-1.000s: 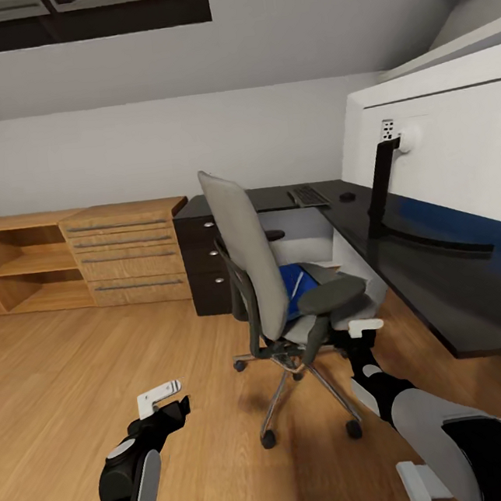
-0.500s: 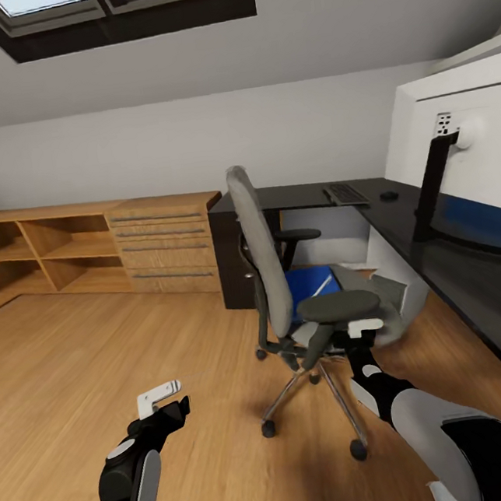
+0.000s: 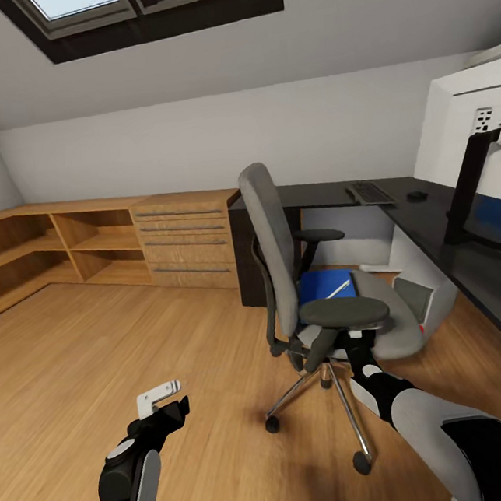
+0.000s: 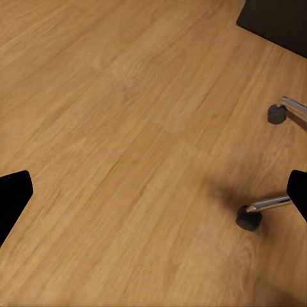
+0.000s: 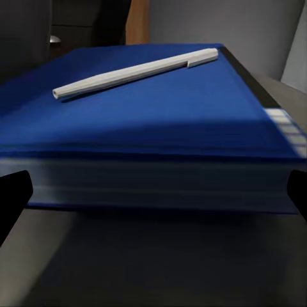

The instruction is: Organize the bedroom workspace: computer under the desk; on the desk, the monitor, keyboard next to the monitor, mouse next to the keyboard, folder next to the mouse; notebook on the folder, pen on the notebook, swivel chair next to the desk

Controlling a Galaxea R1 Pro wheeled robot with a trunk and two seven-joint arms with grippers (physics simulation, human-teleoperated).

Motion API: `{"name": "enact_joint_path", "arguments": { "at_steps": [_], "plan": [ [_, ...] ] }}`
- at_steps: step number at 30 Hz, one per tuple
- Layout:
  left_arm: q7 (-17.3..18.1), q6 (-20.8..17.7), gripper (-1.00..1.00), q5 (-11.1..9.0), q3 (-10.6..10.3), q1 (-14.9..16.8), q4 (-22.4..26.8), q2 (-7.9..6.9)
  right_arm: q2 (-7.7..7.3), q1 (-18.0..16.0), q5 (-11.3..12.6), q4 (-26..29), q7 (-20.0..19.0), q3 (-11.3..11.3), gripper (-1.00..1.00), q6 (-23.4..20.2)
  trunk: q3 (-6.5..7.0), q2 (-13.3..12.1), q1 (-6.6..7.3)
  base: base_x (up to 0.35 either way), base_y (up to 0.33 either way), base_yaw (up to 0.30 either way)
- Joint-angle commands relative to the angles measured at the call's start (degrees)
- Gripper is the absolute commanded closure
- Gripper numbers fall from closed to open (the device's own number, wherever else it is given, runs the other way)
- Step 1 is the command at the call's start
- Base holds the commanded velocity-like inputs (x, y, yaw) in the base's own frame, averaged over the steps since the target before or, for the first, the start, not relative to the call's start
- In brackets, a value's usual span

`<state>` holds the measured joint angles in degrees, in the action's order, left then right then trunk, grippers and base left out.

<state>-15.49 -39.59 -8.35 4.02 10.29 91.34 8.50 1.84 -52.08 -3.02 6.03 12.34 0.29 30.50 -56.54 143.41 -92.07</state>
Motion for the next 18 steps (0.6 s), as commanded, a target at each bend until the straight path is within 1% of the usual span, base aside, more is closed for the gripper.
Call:
{"name": "enact_joint_path", "arguments": {
  "at_steps": [1, 7, 10, 15, 18],
  "plan": [
    [-0.42, -0.20, -1.00, -0.61, 0.05, 0.04, 0.06, 0.03, 0.01, -0.04, -0.32, -0.06, 0.40, 0.05, -1.00, 0.09, -0.06, 0.03, 0.01, 0.000, 0.000, 0.009],
    [-0.42, -0.22, -1.00, -0.61, 0.05, 0.04, 0.06, 0.03, -0.01, -0.04, -0.32, -0.06, 0.40, -0.01, -1.00, 0.09, -0.06, 0.03, 0.01, 0.000, 0.000, -0.034],
    [-0.43, -0.21, -1.00, -0.61, 0.04, 0.04, 0.06, 0.03, 0.00, -0.04, -0.32, -0.06, 0.40, -0.02, -1.00, 0.09, -0.06, 0.03, 0.01, 0.000, 0.000, -0.189],
    [-0.43, -0.19, -1.00, -0.61, 0.04, 0.05, 0.06, 0.03, 0.00, -0.04, -0.32, -0.06, 0.40, -0.02, -1.00, 0.09, -0.06, 0.03, 0.01, 0.000, 0.000, -0.253],
    [-0.42, -0.19, -1.00, -0.61, 0.08, 0.03, 0.06, 0.03, -0.03, -0.04, -0.32, -0.05, 0.40, -0.02, -1.00, 0.09, -0.06, 0.03, 0.01, 0.000, 0.000, -0.157]
  ]
}}
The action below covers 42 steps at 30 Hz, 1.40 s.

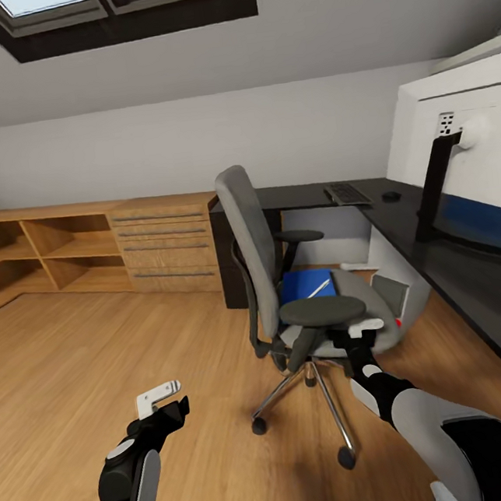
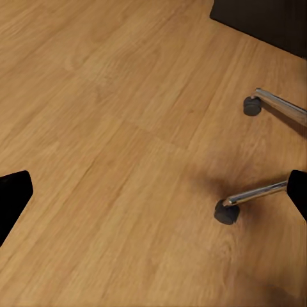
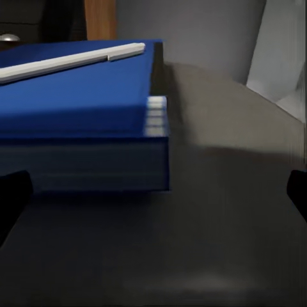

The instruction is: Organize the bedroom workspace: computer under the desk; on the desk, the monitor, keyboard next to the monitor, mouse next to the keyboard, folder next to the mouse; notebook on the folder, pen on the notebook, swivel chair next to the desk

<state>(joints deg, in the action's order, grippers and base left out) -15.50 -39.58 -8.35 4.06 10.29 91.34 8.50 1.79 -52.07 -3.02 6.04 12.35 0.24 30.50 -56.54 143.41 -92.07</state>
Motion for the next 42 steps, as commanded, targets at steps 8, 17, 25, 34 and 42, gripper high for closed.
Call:
{"name": "enact_joint_path", "arguments": {
  "at_steps": [8, 17, 25, 34, 42],
  "plan": [
    [-0.44, -0.24, -1.00, -0.62, 0.07, 0.03, 0.07, 0.03, 0.14, -0.05, -0.34, -0.06, 0.38, 0.10, -1.00, 0.09, -0.06, 0.02, 0.01, -0.191, 0.000, -0.020],
    [-0.50, -0.24, -1.00, -0.62, 0.07, 0.05, 0.07, 0.03, 0.41, -0.05, -0.40, -0.11, 0.31, 0.20, -1.00, -0.10, -0.06, 0.02, 0.01, -0.034, 0.000, -0.001],
    [-0.50, -0.24, -1.00, -0.62, 0.07, 0.07, 0.07, 0.03, 0.53, -0.05, -0.41, -0.15, 0.38, 0.20, -1.00, -0.01, -0.06, 0.02, 0.01, -0.002, 0.000, 0.013],
    [-0.50, -0.24, -1.00, -0.62, 0.07, 0.06, 0.07, 0.03, 0.66, -0.05, -0.41, -0.15, 0.40, 0.24, -1.00, 0.00, -0.06, 0.02, 0.01, 0.000, 0.000, 0.219],
    [-0.50, -0.24, -1.00, -0.62, 0.07, 0.02, 0.07, 0.03, 0.59, -0.05, -0.41, -0.15, 0.40, 0.20, -1.00, 0.00, -0.06, 0.02, 0.01, 0.000, 0.000, 0.277]
  ]
}}
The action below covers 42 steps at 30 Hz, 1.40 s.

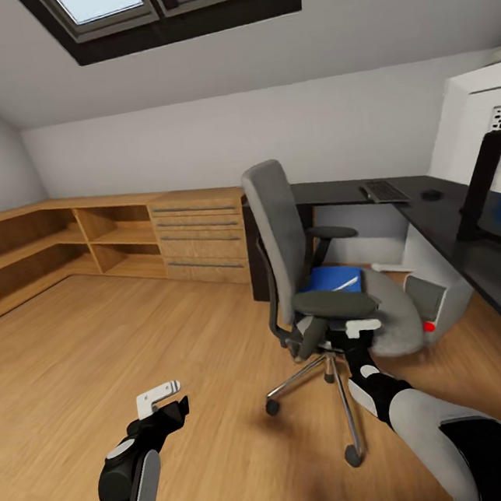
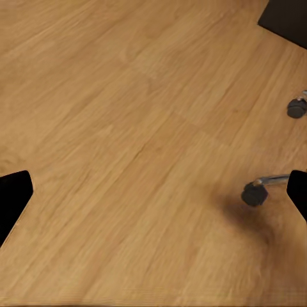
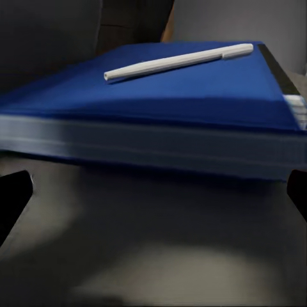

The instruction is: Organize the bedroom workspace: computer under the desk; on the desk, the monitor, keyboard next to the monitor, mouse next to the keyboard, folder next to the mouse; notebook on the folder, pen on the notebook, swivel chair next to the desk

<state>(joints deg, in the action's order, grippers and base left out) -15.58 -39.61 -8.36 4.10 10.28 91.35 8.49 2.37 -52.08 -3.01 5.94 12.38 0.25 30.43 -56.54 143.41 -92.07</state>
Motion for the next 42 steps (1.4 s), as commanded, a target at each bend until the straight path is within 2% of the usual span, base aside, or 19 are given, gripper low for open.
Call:
{"name": "enact_joint_path", "arguments": {
  "at_steps": [1, 8, 14, 35, 37, 40, 41, 42],
  "plan": [
    [-0.42, -0.20, -1.00, -0.60, 0.03, 0.06, 0.05, 0.03, 0.01, -0.04, -0.41, -0.05, 0.36, 0.19, -1.00, 0.07, -0.06, 0.03, 0.01, 0.000, 0.000, 0.279],
    [-0.42, -0.20, -1.00, -0.60, 0.03, 0.02, 0.05, -0.30, 0.00, -0.04, -0.40, -0.05, 0.36, 0.18, -1.00, 0.07, -0.06, 0.03, 0.01, 0.000, 0.000, 0.262],
    [-0.42, -0.20, -1.00, -0.60, 0.03, 0.05, 0.05, -0.32, -0.07, -0.04, -0.33, -0.05, 0.36, 0.12, -1.00, 0.07, -0.05, 0.03, 0.01, 0.000, 0.000, 0.050],
    [-0.42, -0.20, -1.00, -0.60, 0.03, 0.05, 0.05, -0.33, -0.14, -0.04, -0.37, -0.05, 0.36, 0.10, -1.00, 0.07, 0.80, 0.03, 0.01, 0.000, 0.000, -0.237],
    [-0.42, -0.24, -1.00, -0.60, 0.39, 0.05, 0.05, -0.38, -0.14, -0.04, -0.37, -0.05, 0.34, 0.10, -1.00, 0.07, 0.81, 0.03, 0.01, 0.000, 0.000, -0.039],
    [-0.42, -0.27, -1.00, -0.63, 2.73, 0.06, 0.05, -0.39, -0.15, -0.04, -0.23, -0.06, 0.33, 0.10, -1.00, 0.10, 0.82, 0.03, 0.01, 0.000, 0.000, -0.018],
    [-0.39, -0.30, -1.00, -0.67, 4.41, 0.06, 0.05, -0.37, -0.16, -0.04, -0.07, -0.06, 0.31, 0.07, -1.00, 0.04, 0.82, 0.03, 0.01, 0.000, 0.000, -0.009],
    [-0.37, -0.31, -1.00, -0.73, 5.26, 0.05, 0.05, -0.36, -0.16, -0.04, 0.00, -0.06, 0.30, 0.04, -1.00, -0.01, 0.82, 0.03, 0.01, 0.000, 0.000, -0.007]
  ]
}}
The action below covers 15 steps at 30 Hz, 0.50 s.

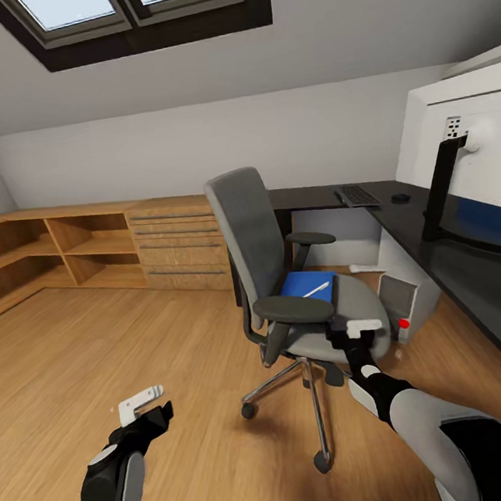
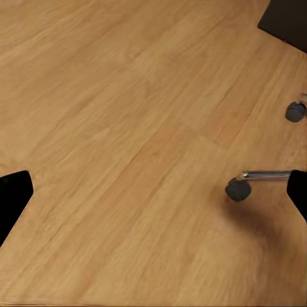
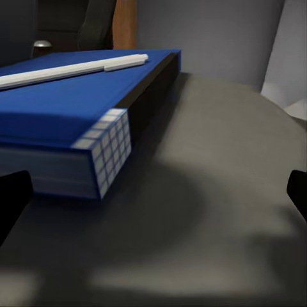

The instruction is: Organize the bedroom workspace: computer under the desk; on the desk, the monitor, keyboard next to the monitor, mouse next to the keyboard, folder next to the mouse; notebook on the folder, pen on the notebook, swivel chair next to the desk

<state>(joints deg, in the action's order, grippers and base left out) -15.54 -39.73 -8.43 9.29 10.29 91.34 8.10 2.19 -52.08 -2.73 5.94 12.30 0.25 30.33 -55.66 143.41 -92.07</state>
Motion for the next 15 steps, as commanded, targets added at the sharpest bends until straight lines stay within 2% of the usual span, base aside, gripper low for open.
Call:
{"name": "enact_joint_path", "arguments": {
  "at_steps": [1, 2, 4, 5, 7, 9, 11, 15],
  "plan": [
    [-0.40, -0.21, -1.00, -0.74, 0.88, 0.05, 0.06, 0.04, 0.01, -0.04, -0.20, -0.06, 0.39, 0.00, -1.00, 0.04, -0.06, 0.03, 0.01, 0.000, 0.000, -0.006],
    [-0.39, -0.23, -1.00, -1.02, 2.40, 0.06, 0.06, 0.05, 0.01, -0.04, 0.10, -0.05, 0.41, -0.16, -1.00, -0.08, -0.06, 0.03, 0.01, 0.000, 0.000, -0.004],
    [-0.35, -0.24, -1.00, -1.57, 3.69, 0.05, 0.06, 0.06, 0.01, -0.04, 0.68, -0.05, 0.42, -0.43, -1.00, -0.18, -0.06, 0.03, 0.01, 0.000, 0.000, -0.003],
    [-0.31, -0.25, -1.00, -3.35, 5.52, 0.04, 0.10, 0.02, -0.01, -0.04, 3.00, -0.03, 0.43, -1.17, -1.00, -0.34, -0.06, 0.03, 0.01, 0.000, 0.000, 0.000],
    [-0.30, -0.25, -1.00, -4.34, 6.12, 0.04, 0.12, 0.00, -0.07, -0.04, 4.56, -0.01, 0.44, -1.39, -1.00, -0.38, -0.05, 0.03, 0.01, 0.000, 0.000, 0.000],
    [-0.29, -0.26, -1.00, -5.76, 7.00, 0.03, 0.14, -0.21, -0.19, -0.04, 7.63, 0.10, 0.39, -1.55, -1.00, -0.39, -0.05, 0.03, 0.01, 0.000, 0.000, 0.000],
    [-0.28, -0.26, -1.00, -6.30, 7.49, 0.04, 0.14, -0.52, -0.31, -0.04, 9.31, 0.19, 0.37, -1.60, -1.00, -0.27, -0.05, 0.03, 0.01, 0.000, 0.000, 0.000],
    [-0.28, -0.26, -1.00, -6.84, 8.83, 0.04, 0.15, -1.08, -0.41, -0.04, 10.91, 0.28, 0.42, -1.74, -1.00, -0.13, -0.05, 0.03, 0.01, 0.000, 0.000, 0.000]
  ]
}}
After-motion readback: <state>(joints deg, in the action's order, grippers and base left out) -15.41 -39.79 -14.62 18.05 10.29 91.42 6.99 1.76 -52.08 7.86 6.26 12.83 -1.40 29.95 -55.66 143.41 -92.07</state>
